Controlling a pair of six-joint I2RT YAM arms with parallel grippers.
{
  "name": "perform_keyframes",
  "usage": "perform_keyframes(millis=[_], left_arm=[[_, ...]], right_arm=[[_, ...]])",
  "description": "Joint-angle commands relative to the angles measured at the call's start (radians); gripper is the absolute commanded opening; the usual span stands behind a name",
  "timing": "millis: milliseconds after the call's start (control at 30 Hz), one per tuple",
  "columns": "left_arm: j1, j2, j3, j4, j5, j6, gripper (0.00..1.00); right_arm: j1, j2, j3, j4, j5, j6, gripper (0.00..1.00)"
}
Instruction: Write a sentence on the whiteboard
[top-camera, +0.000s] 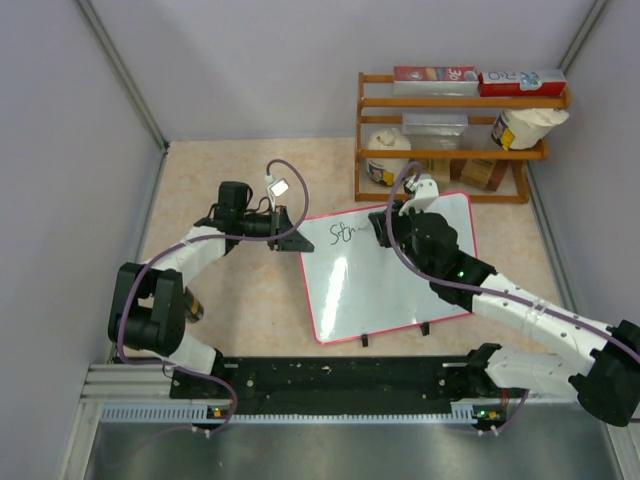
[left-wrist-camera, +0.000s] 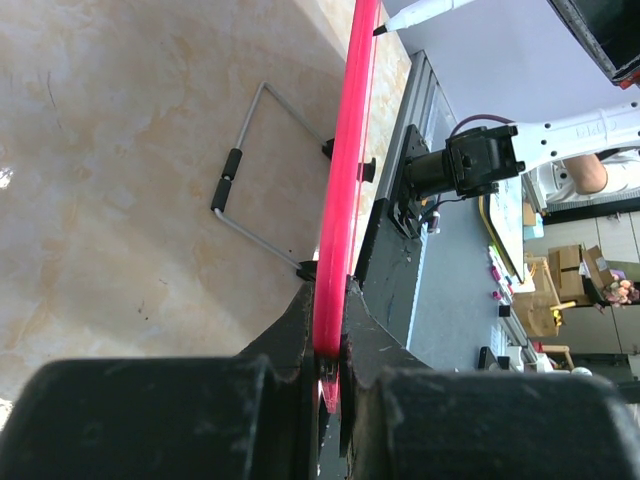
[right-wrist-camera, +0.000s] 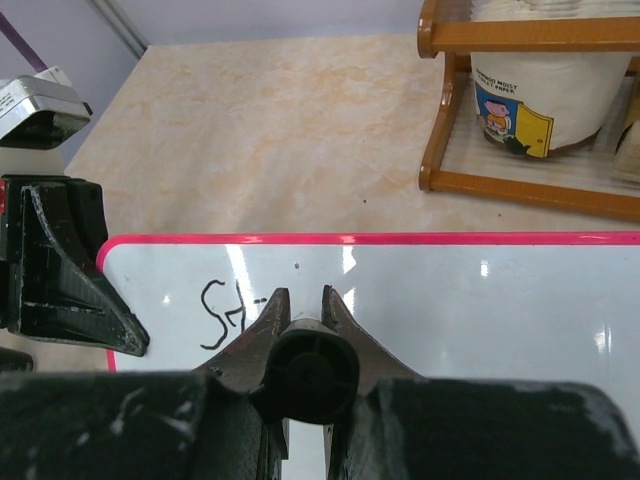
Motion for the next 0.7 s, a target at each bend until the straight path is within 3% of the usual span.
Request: perform_keyframes(millis=[0, 667], left_arm=[[-0.041, -0.002, -0.017, -0.046, -0.145, 0.130, 0.00], [-0.041, -0.004, -0.023, -0.041, -0.146, 0.129, 0.00]], right_arm=[[-0.013, 0.012, 0.044, 0.009, 0.031, 0.002, 0.00], [-0.013, -0.013, -0.022, -0.039, -0.067, 0.016, 0.00]])
